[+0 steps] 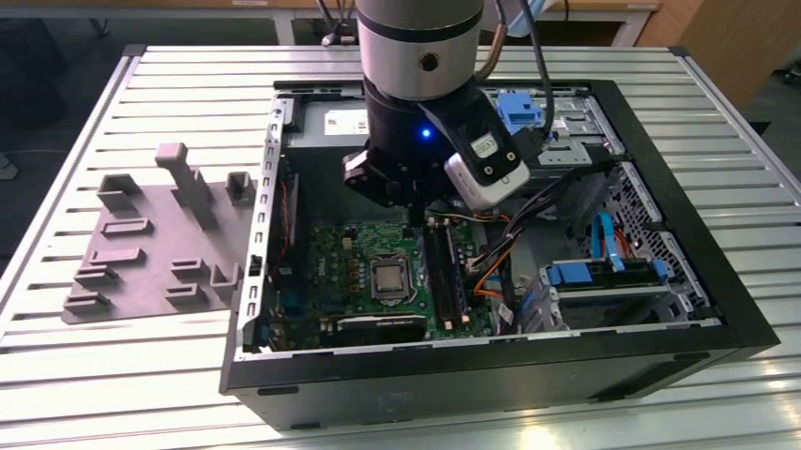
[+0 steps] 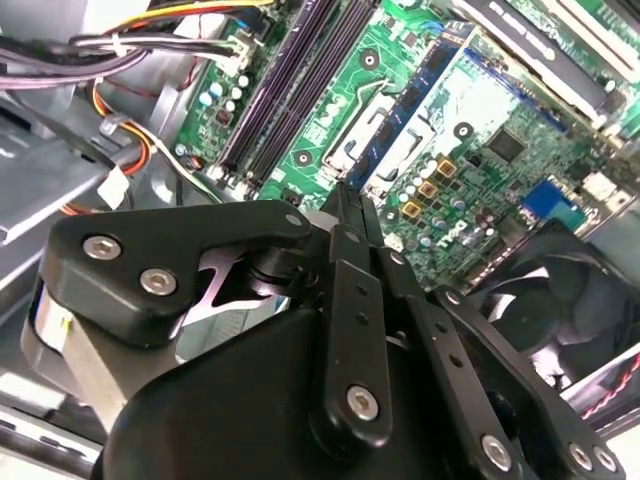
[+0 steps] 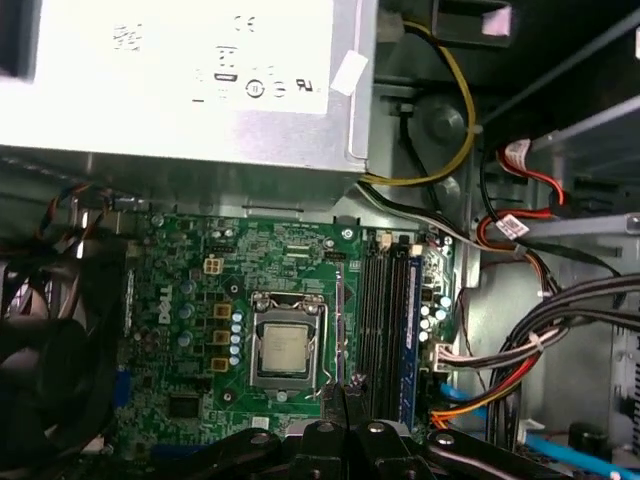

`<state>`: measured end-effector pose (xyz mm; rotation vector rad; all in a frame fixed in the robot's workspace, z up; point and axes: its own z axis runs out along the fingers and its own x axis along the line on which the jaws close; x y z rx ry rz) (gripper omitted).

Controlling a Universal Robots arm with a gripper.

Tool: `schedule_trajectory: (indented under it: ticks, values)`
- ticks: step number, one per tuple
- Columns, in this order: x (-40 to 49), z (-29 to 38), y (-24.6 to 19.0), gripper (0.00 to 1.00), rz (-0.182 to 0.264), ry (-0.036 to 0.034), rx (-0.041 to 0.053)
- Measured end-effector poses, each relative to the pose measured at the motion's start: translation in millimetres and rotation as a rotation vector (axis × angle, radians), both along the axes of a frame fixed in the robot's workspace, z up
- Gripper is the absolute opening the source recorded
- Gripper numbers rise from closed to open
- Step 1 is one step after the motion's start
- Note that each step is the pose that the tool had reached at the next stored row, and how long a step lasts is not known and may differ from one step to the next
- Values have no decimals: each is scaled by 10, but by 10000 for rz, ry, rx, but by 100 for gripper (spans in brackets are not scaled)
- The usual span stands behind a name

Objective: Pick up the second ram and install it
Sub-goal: 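Insert the second ram into the second slot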

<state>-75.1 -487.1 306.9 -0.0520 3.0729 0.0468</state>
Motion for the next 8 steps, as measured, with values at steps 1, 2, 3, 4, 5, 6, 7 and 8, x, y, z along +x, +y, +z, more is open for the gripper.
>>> schedule_trajectory:
  ticks: [1,2,3,4,5,6,7,8]
  values:
    - [0,0,0,11,-103,1,1]
    - [0,0,0,11,-117,1,0]
    - [0,0,0,11,-118,0,0]
    - [0,0,0,11,-118,0,0]
    - [0,0,0,11,-118,0,0]
    - [0,0,0,11,-118,0,0]
    - [0,0,0,11,-118,0,0]
    - [0,-1,0,11,-119,0,-1]
